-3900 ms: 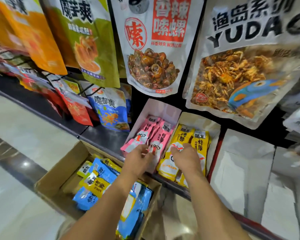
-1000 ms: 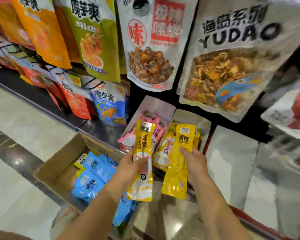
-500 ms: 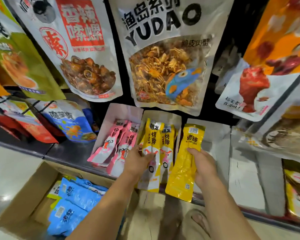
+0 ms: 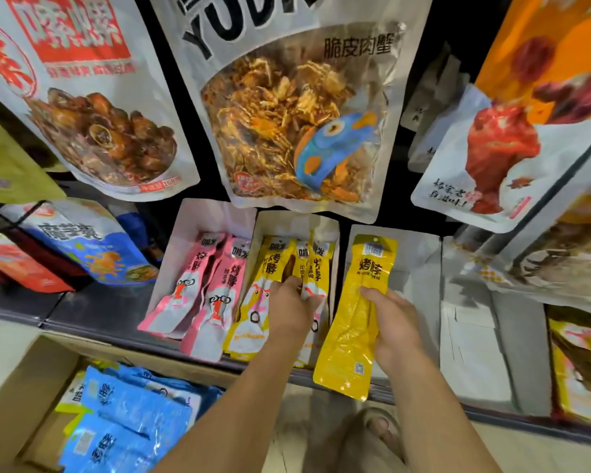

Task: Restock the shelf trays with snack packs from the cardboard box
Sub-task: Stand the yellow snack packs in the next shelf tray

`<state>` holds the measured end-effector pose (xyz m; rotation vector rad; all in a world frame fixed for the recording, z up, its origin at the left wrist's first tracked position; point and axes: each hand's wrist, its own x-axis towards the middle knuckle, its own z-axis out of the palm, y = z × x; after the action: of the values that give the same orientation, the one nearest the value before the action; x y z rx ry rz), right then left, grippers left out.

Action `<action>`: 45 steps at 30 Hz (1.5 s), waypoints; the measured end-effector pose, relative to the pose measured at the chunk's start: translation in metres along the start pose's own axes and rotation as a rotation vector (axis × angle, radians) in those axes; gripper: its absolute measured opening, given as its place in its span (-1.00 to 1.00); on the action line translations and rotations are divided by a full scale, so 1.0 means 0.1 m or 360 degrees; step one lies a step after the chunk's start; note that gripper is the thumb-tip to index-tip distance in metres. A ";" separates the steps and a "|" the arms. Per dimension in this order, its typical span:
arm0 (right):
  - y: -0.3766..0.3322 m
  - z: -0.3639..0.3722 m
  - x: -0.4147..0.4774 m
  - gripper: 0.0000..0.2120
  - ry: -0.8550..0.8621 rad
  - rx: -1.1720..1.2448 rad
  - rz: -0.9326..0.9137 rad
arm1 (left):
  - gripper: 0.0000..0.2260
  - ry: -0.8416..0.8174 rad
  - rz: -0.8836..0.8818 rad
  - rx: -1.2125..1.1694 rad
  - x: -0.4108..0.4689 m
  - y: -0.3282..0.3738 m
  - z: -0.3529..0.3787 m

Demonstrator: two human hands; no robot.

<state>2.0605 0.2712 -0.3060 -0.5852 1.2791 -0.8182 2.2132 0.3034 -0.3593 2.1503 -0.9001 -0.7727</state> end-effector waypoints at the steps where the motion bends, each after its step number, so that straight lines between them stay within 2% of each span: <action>1: 0.00 0.00 0.00 -0.85 -0.0003 0.0000 0.0002 | -0.65 -0.0014 0.0003 0.0063 0.00 0.01 -0.01; 6: -0.01 0.03 -0.02 -0.89 -0.0048 0.0016 0.0006 | -0.58 -0.0073 0.0086 0.0180 0.04 -0.01 -0.15; 9: -0.03 0.09 -0.04 -0.90 -0.0087 0.0006 -0.0001 | -0.67 0.0096 0.0205 0.0199 0.04 -0.07 -0.39; 12: 0.00 0.17 -0.05 -0.85 -0.0135 -0.0013 0.0008 | -0.64 0.0340 0.0144 0.0147 0.08 -0.20 -0.66; 14: 0.02 0.24 -0.07 -0.83 -0.0166 -0.0018 0.0030 | -0.69 0.0402 0.0059 0.0076 0.11 -0.33 -0.81; 18: 0.08 0.46 -0.08 -0.81 -0.0256 -0.0043 0.0061 | -0.91 0.0217 -0.0094 -0.0134 0.10 -0.52 -0.93; 23: 0.21 0.88 0.00 -0.78 -0.0366 -0.0144 0.0054 | -0.87 0.0081 -0.0185 -0.0292 0.21 -0.75 -1.00; 26: 0.35 1.12 0.12 -0.64 -0.0343 -0.0381 -0.0073 | -0.89 -0.0018 -0.0183 -0.0260 0.32 -0.82 -1.04; 29: 0.52 1.30 0.29 -0.82 -0.0256 -0.0613 -0.0210 | -0.83 -0.0052 -0.0205 -0.0299 0.36 -0.84 -1.07; 31: 0.58 1.40 0.37 -0.75 -0.0195 -0.0766 -0.0284 | -0.88 -0.0057 -0.0202 -0.0315 0.41 -0.88 -1.04; 34: 0.64 1.51 0.40 -0.45 -0.0097 -0.1040 -0.0348 | -0.90 -0.0062 -0.0204 -0.0312 0.41 -0.91 -1.04; 36: 0.69 1.53 0.40 -0.35 -0.0079 -0.1130 -0.0384 | -0.92 -0.0046 -0.0196 -0.0344 0.41 -0.91 -1.03; 39: 0.71 1.52 0.38 -0.30 -0.0061 -0.1195 -0.0399 | -0.87 -0.0031 -0.0197 -0.0400 0.37 -0.87 -1.03; 43: 0.64 1.49 0.32 -0.27 -0.0068 -0.1284 -0.0391 | -0.92 -0.0023 -0.0211 -0.0371 0.28 -0.83 -1.05; 45: 0.61 1.47 0.26 -0.26 -0.0084 -0.1283 -0.0385 | -0.82 -0.0067 -0.0226 -0.0335 0.22 -0.81 -1.12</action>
<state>2.2186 0.2778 -0.3380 -1.4142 1.4921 -0.4454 2.3370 0.3693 -0.3589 2.0333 -0.6600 -0.9431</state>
